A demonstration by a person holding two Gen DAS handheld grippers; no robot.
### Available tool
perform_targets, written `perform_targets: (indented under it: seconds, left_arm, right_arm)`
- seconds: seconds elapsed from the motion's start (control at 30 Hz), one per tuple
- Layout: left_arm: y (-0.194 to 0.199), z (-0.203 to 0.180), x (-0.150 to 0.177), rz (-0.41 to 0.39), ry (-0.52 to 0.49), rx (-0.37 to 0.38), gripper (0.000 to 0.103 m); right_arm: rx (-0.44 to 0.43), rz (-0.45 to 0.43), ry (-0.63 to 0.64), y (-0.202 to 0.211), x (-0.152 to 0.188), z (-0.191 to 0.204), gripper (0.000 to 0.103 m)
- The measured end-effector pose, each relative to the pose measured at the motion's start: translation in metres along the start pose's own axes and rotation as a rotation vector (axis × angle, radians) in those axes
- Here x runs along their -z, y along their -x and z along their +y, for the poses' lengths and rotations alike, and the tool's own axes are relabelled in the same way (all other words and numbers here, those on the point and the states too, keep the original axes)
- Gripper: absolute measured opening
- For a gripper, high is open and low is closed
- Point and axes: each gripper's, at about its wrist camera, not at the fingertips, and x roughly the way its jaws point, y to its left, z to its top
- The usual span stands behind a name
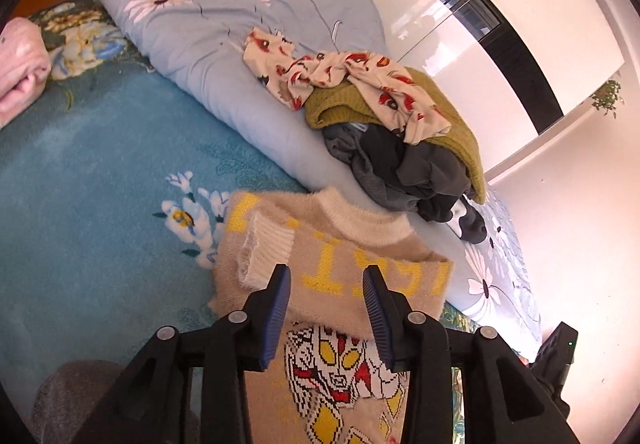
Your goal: Fold clothes
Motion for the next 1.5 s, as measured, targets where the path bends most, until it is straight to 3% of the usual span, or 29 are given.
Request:
perform_targets:
  seconds: [0.23,0.37,0.5,0.57,0.73,0.9,1.07,1.23,1.5]
  left_arm:
    - [0.064,-0.042,0.000,-0.125,-0.124,-0.012,0.066]
    - [0.079,-0.059,0.009,-0.133,-0.174,-0.031,0.078]
    - [0.059,-0.057,0.028,-0.036,-0.161,-0.116,0.080]
    - [0.041,-0.042,0.041,0.037,-0.105,-0.177,0.080]
    - [0.004,0.000,0.076,0.181,0.038,-0.229,0.080]
    - [-0.016,0.034,0.101,0.253,0.160,-0.296,0.080]
    - [-0.021,0.053,0.105,0.248,0.225,-0.327,0.080]
    - [-0.038,0.058,0.111,0.314,0.247,-0.277,0.080]
    - [-0.046,0.038,0.118,0.393,0.203,-0.046,0.078]
  right_arm:
    - [-0.059,-0.043,-0.017,0.036,0.016,-0.021,0.039]
    - [-0.064,-0.053,-0.052,0.057,0.026,-0.047,0.039]
    - [-0.096,-0.066,-0.066,0.072,0.037,-0.075,0.045]
    - [-0.084,-0.052,-0.065,0.074,0.046,-0.093,0.046]
    - [-0.060,0.027,-0.064,0.065,0.066,-0.136,0.047]
    - [-0.091,0.070,-0.104,0.053,0.085,-0.168,0.047]
    - [-0.137,0.098,-0.127,0.040,0.096,-0.175,0.047]
    - [-0.148,0.103,-0.137,0.033,0.096,-0.174,0.047]
    - [-0.210,0.153,-0.134,0.031,0.106,-0.161,0.047]
